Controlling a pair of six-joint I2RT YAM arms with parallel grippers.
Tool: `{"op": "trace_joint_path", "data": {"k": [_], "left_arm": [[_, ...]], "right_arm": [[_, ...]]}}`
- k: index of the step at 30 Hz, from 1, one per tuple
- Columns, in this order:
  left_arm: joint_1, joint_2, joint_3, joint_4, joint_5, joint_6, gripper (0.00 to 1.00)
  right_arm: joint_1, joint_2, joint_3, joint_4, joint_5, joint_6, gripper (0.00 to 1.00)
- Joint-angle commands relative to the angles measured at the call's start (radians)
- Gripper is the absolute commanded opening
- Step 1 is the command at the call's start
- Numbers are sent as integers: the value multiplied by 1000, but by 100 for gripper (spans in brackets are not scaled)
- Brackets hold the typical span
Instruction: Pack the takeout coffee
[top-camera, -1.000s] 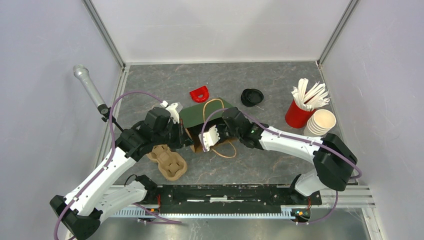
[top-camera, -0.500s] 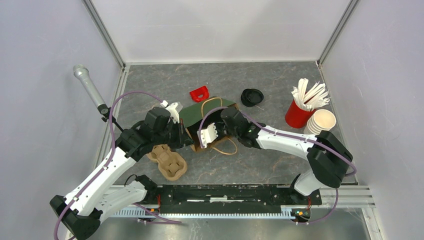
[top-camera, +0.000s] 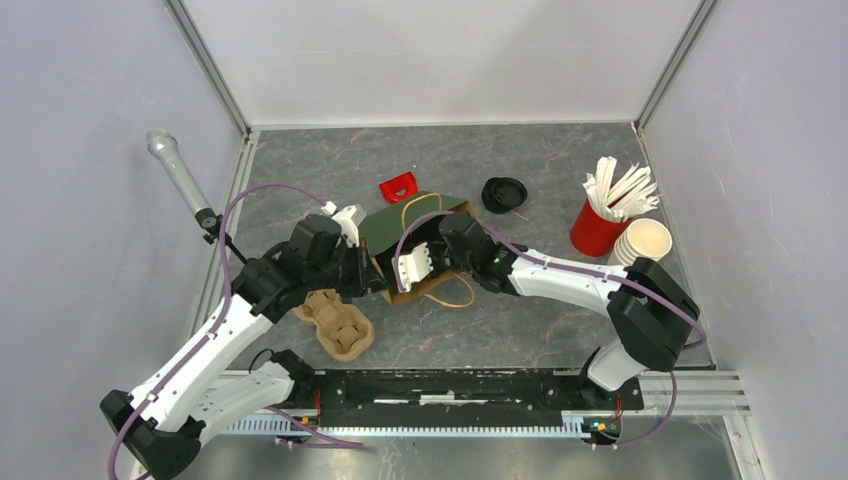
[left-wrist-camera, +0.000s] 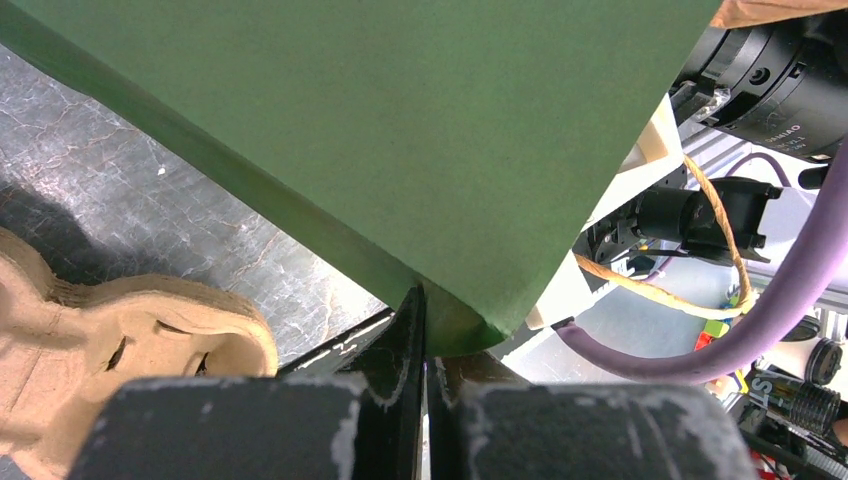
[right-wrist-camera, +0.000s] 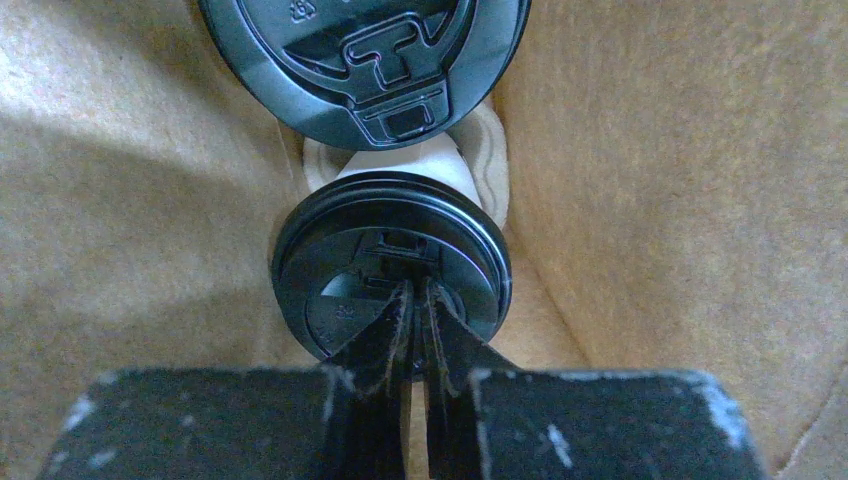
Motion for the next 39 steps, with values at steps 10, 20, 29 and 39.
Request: {"op": "trace_joint_path", "data": {"k": [10,20,29,39], "left_arm": [[-4,-10,25,28,32,-44,2],[-4,-4,45,35,43,-59,2],[-4,21,89,47,83,-69,2],[-4,36,118,50,98,-89,2]], "right_arm": [[-14,-34,3,-10,19,21,10],[-14,-117,-34,-48,28,37,10],[-13,-221,-16,-121,8,76,11],[-17,-340,6,-187,4,114,12]]}}
